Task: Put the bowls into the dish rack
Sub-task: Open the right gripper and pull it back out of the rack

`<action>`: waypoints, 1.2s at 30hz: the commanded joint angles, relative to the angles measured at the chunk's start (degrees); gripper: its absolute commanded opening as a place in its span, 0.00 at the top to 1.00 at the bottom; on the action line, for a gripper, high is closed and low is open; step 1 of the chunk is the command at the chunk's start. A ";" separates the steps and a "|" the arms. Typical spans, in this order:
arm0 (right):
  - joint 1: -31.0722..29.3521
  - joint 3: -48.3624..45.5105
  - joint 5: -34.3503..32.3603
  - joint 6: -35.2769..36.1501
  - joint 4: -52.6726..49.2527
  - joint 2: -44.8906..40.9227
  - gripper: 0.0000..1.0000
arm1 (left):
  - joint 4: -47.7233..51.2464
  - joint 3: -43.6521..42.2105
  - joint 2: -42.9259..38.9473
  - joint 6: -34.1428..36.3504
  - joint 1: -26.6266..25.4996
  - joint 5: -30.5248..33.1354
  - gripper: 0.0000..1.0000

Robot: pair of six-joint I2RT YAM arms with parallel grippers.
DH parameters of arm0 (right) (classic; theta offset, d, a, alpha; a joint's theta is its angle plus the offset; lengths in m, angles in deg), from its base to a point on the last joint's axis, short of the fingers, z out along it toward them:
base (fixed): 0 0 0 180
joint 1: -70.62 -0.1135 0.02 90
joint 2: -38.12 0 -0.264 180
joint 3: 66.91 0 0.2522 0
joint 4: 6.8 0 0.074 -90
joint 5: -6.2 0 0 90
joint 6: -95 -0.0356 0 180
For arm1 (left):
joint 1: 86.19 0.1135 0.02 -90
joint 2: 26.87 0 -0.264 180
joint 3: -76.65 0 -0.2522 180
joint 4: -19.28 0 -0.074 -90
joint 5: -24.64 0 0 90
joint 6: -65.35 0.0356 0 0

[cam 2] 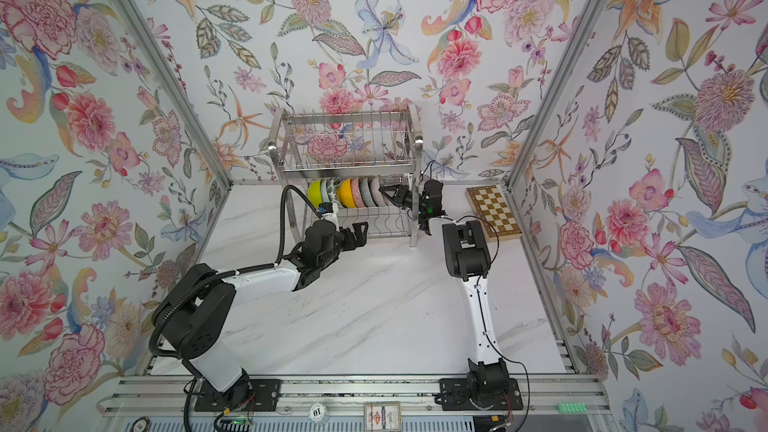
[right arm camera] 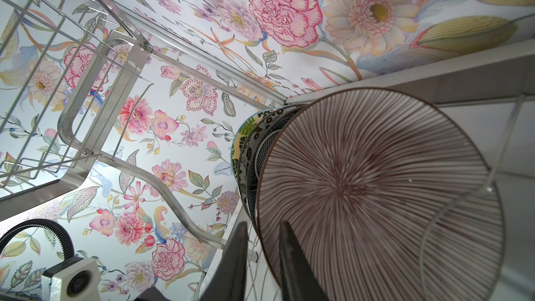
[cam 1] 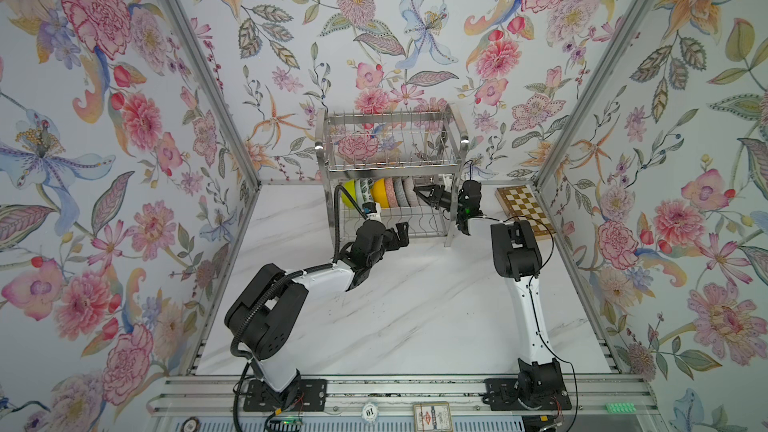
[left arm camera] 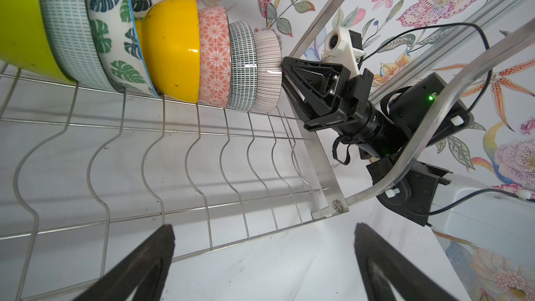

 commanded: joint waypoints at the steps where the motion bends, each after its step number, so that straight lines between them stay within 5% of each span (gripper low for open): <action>1: -0.80 -1.58 -2.58 2.00 -5.02 0.68 0.78 | 0.63 0.92 0.55 0.52 0.72 -1.07 0.01; 36: 5.99 -14.14 -5.61 -0.52 -0.11 -13.45 0.48 | 2.54 -5.44 -10.55 1.83 0.72 1.65 0.01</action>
